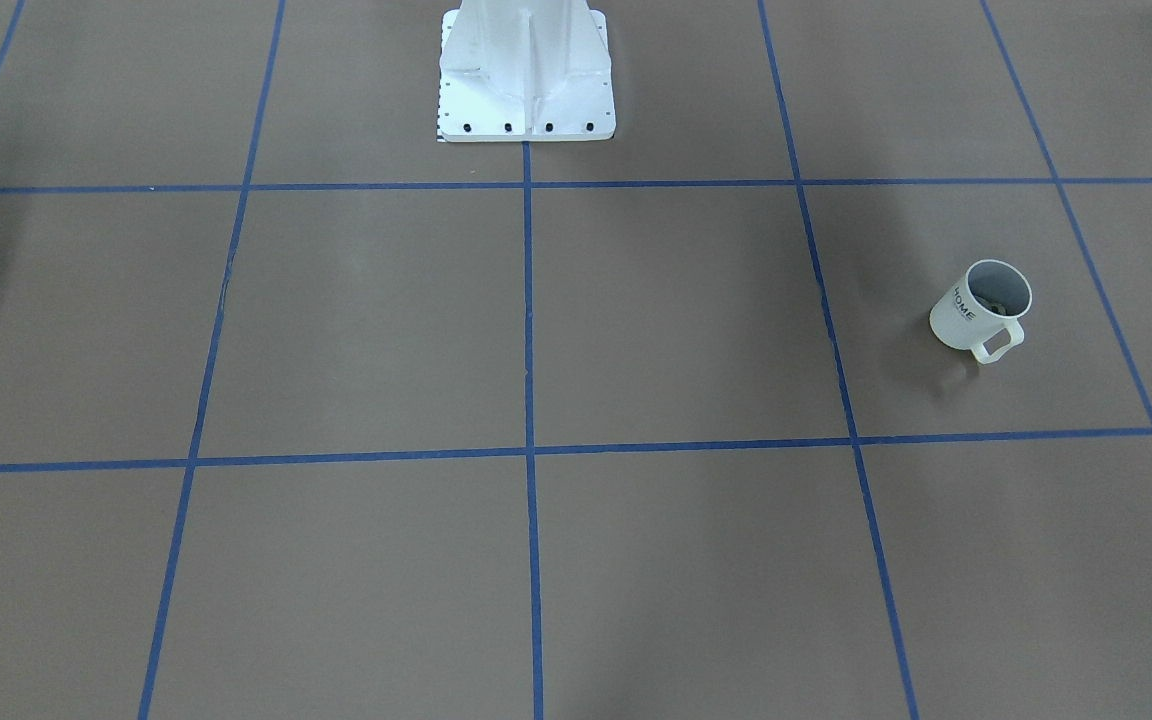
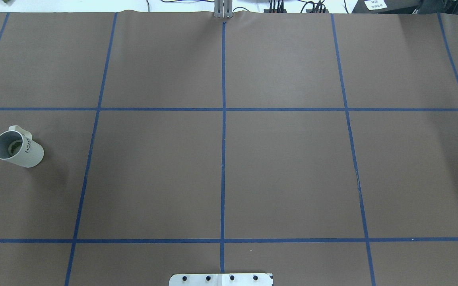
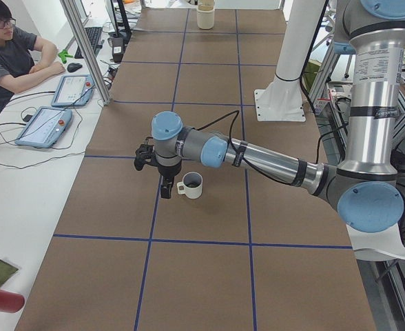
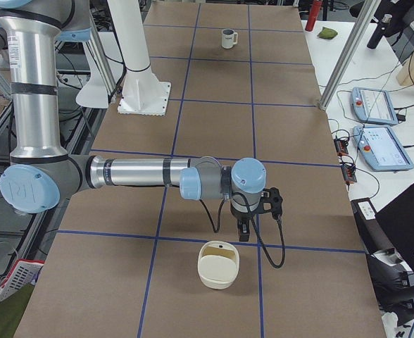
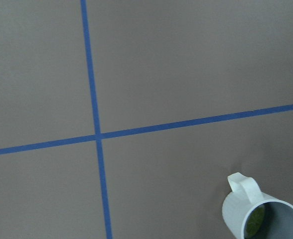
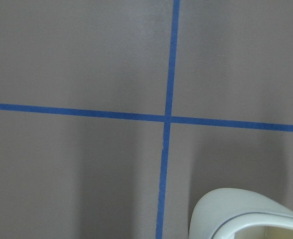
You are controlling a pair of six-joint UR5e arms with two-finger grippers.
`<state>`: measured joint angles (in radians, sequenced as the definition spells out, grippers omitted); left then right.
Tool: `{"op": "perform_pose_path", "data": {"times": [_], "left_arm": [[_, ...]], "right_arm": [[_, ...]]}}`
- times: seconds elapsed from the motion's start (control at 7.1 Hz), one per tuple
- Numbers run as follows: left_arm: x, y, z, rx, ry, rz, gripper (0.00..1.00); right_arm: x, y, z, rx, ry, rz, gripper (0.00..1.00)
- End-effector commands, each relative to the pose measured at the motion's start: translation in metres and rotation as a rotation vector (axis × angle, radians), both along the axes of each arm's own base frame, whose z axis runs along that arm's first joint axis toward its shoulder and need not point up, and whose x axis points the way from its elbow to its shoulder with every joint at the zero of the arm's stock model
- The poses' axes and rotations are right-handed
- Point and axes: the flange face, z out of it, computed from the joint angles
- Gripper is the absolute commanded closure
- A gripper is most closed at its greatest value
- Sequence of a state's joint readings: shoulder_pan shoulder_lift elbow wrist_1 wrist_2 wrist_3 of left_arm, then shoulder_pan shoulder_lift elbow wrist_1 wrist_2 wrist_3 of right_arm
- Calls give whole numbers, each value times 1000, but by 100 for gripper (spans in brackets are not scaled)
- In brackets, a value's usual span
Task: Left arm hands cup to right arm to dump lemon
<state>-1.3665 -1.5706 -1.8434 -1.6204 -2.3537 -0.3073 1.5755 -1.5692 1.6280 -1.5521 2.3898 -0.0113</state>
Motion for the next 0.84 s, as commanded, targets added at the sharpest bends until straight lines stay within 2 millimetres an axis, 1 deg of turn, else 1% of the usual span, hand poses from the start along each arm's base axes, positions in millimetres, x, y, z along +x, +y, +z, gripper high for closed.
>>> {"op": "perform_pose_path", "data": {"times": [0.0,0.14,0.28,0.42,0.56,0.7], "left_arm": [[48,11,3,-111,42,-72,0],[61,22,9,-147,64,-112,0],[72,23,25,-152,61,-121,0],[100,25,35,-148,15,-132,0],[111,25,49,-147,0,-128,0],[116,25,58,-144,2,-118,0]], "right_arm": [[-11,-7,-7,13,-8,-19,0],[-16,-5,-4,7,-7,-30,0],[-16,-7,-7,13,-5,-29,0],[-16,-8,-8,14,-7,-28,0],[-16,-8,-9,14,-10,-28,0],[-17,-8,-11,17,-16,-29,0]]}}
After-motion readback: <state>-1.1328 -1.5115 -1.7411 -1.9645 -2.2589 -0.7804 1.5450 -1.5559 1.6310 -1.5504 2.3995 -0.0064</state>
